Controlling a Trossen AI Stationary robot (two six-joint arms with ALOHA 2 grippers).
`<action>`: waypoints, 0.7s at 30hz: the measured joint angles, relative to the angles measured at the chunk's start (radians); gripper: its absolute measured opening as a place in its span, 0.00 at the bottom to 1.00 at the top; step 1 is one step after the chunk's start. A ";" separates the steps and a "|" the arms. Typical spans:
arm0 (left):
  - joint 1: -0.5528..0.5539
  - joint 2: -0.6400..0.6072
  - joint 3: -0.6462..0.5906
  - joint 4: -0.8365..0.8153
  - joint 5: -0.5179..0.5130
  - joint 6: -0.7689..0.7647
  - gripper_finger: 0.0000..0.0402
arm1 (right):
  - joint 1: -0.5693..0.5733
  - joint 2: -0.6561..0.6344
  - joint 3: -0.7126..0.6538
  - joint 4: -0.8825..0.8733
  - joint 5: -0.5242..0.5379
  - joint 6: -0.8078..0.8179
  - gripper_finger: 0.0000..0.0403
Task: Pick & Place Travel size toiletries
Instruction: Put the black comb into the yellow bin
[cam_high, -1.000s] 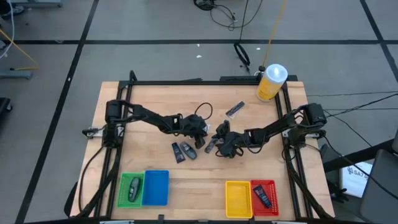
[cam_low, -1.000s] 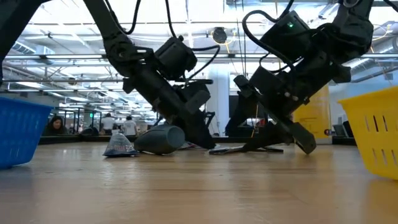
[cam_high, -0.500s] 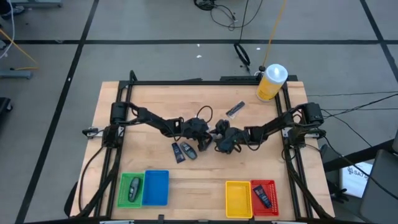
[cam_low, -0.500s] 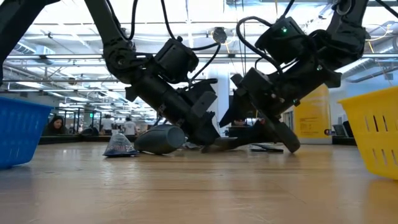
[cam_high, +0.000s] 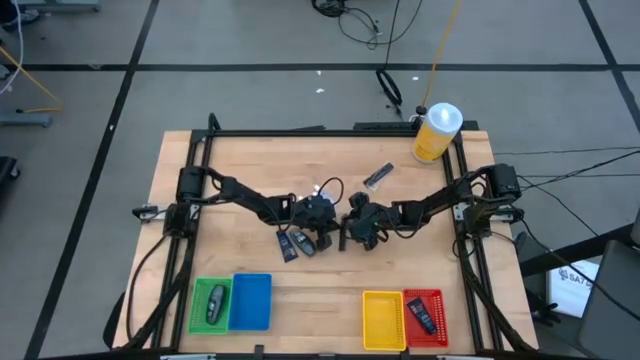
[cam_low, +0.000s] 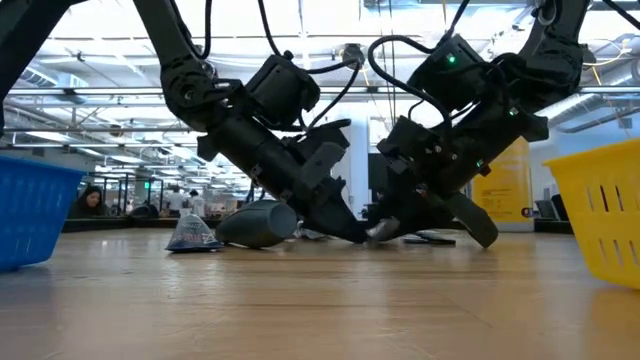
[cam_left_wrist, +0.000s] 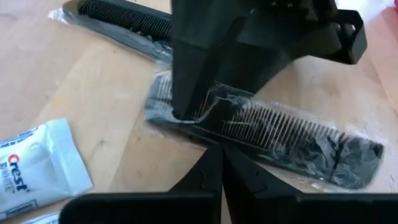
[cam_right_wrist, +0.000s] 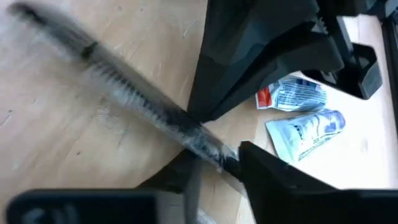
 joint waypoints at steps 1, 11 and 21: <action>0.000 -0.006 -0.001 -0.006 0.000 0.005 0.03 | 0.000 0.000 0.000 0.000 -0.002 0.002 0.17; -0.024 -0.221 -0.003 -0.258 -0.196 0.079 0.04 | 0.048 -0.039 -0.003 -0.021 0.014 0.052 0.03; -0.166 -0.393 -0.025 -0.395 -0.784 0.080 0.05 | 0.217 -0.388 0.041 -0.313 0.003 0.535 0.01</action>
